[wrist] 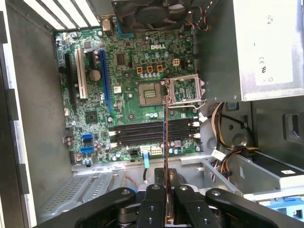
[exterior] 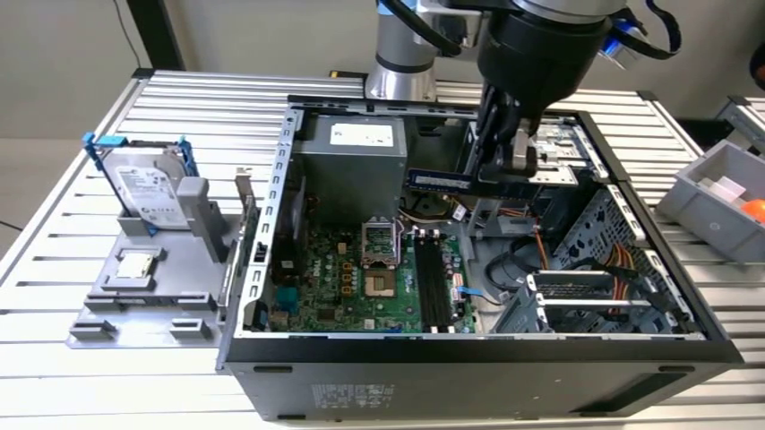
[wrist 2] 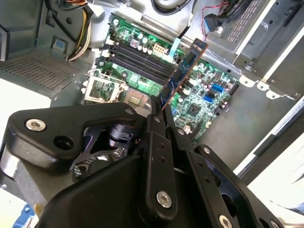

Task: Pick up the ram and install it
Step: 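Pick up the ram and move it above insertion slot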

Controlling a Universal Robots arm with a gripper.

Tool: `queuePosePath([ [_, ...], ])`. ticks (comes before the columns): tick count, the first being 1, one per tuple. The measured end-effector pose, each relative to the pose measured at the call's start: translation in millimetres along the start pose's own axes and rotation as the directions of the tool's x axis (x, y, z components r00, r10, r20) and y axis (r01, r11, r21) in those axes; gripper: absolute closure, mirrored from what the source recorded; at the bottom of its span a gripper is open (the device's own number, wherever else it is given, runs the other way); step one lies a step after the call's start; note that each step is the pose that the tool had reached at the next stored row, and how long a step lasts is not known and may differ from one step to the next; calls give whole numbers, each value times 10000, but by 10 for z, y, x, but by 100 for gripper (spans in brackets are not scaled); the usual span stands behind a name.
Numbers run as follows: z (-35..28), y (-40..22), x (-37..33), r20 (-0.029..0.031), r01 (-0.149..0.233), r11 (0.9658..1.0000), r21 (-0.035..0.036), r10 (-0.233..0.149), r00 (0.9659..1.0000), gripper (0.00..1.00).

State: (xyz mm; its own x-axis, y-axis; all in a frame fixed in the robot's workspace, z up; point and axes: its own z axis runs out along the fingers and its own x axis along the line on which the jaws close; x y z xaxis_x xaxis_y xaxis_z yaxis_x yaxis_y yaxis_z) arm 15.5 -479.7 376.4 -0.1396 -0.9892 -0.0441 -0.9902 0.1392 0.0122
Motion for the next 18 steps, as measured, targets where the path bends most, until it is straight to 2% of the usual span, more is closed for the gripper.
queuePosePath([
  [12, -1, 0, 0, 6, -525, 9986, 23, 525, 9986, 100],
  [18, 0, 0, 0, 7, -579, 9983, 25, 579, 9983, 100],
])
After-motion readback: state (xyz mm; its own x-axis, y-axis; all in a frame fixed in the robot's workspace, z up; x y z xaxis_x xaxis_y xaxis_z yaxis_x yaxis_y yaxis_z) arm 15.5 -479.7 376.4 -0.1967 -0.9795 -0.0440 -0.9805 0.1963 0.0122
